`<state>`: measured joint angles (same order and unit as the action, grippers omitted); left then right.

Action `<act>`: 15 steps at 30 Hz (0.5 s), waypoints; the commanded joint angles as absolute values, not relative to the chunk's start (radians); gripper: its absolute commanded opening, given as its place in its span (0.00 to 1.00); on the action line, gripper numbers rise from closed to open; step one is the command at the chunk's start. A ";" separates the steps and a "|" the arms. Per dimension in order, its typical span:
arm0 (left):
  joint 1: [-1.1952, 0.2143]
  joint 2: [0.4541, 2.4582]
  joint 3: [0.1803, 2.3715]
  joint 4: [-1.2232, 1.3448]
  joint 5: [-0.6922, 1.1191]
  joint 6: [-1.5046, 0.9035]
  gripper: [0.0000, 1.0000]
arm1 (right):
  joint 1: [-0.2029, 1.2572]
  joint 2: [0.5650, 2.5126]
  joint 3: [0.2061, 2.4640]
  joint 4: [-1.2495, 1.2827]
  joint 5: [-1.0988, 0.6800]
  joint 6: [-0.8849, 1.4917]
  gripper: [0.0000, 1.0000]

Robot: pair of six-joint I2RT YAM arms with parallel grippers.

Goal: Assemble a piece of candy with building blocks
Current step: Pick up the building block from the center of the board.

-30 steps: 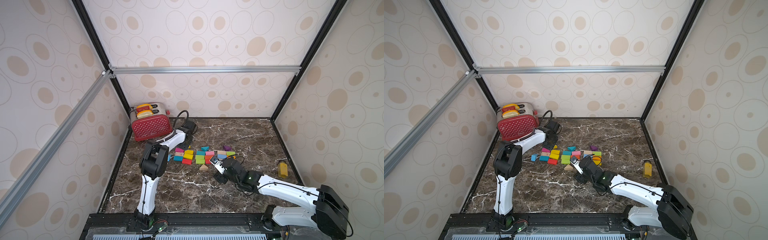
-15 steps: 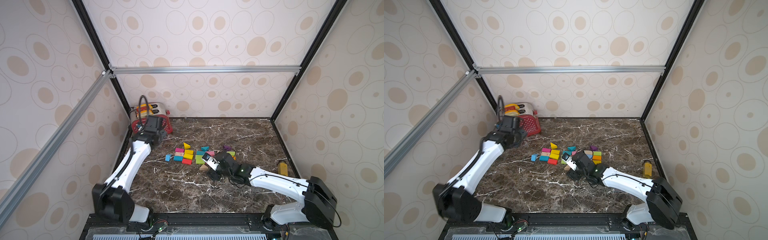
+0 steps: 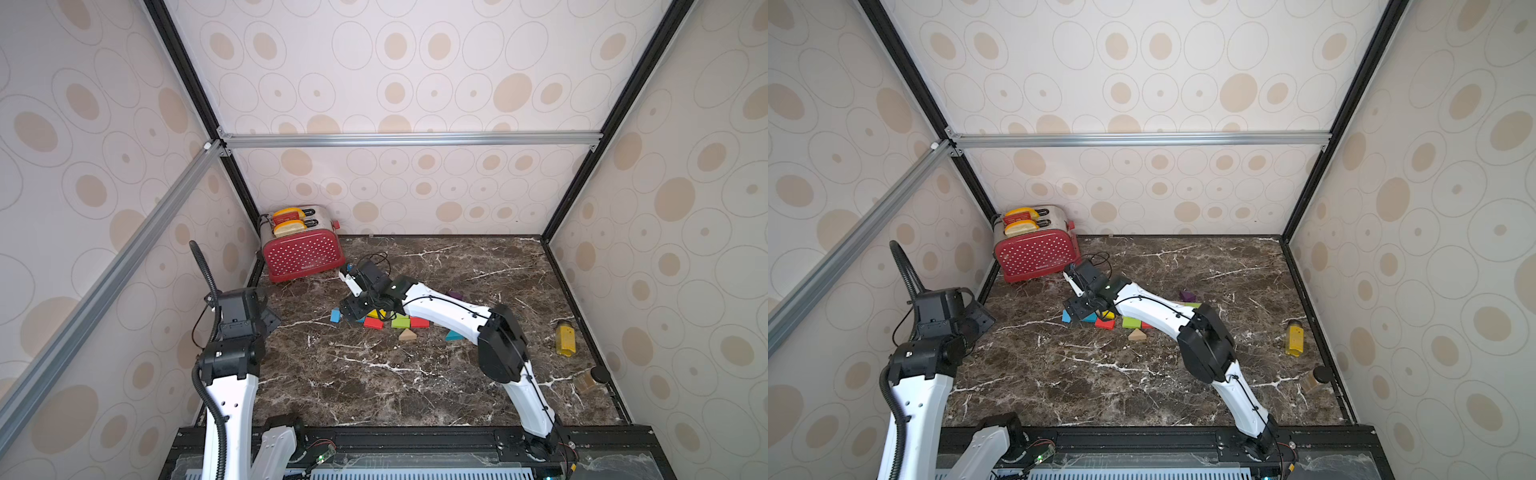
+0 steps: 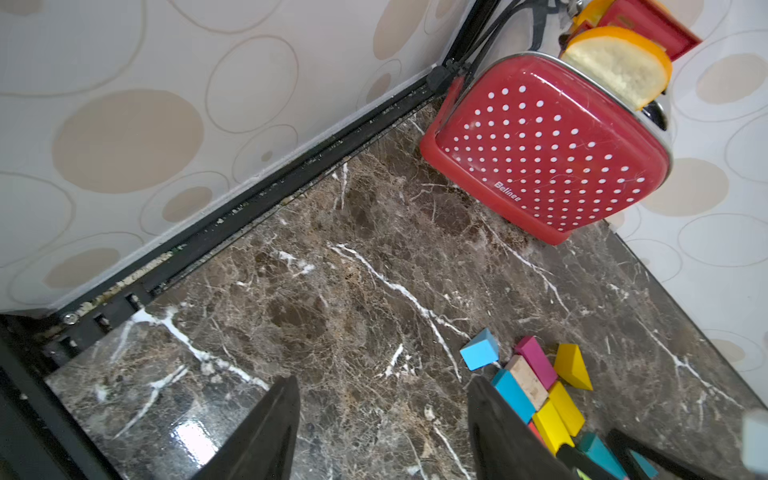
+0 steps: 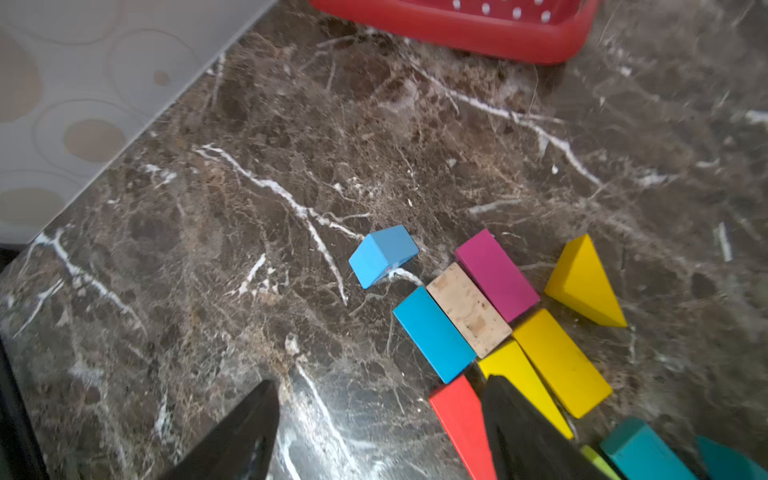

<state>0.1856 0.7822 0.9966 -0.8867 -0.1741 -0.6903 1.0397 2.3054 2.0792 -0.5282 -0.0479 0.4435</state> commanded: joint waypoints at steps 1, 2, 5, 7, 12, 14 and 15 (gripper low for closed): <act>0.192 0.740 0.975 -0.933 -0.226 -0.611 0.67 | 1.053 2.409 2.255 -0.663 -0.057 0.575 0.81; 0.192 0.721 0.965 -0.934 -0.235 -0.604 0.67 | 1.053 2.450 2.322 -0.679 -0.062 0.589 0.81; 0.192 0.668 0.937 -0.927 -0.259 -0.586 0.70 | 1.054 2.544 2.462 -0.721 -0.075 0.632 0.80; 0.193 0.639 0.924 -0.926 -0.259 -0.580 0.70 | 1.054 2.590 2.523 -0.731 -0.091 0.657 0.80; 0.192 0.594 0.895 -0.911 -0.241 -0.583 0.71 | 1.053 2.640 2.534 -0.699 -0.102 0.700 0.78; 0.192 0.594 0.893 -0.910 -0.233 -0.583 0.72 | 1.054 2.661 2.547 -0.687 -0.109 0.706 0.77; 0.190 0.594 0.891 -0.910 -0.232 -0.584 0.72 | 1.053 2.674 2.558 -0.681 -0.118 0.709 0.76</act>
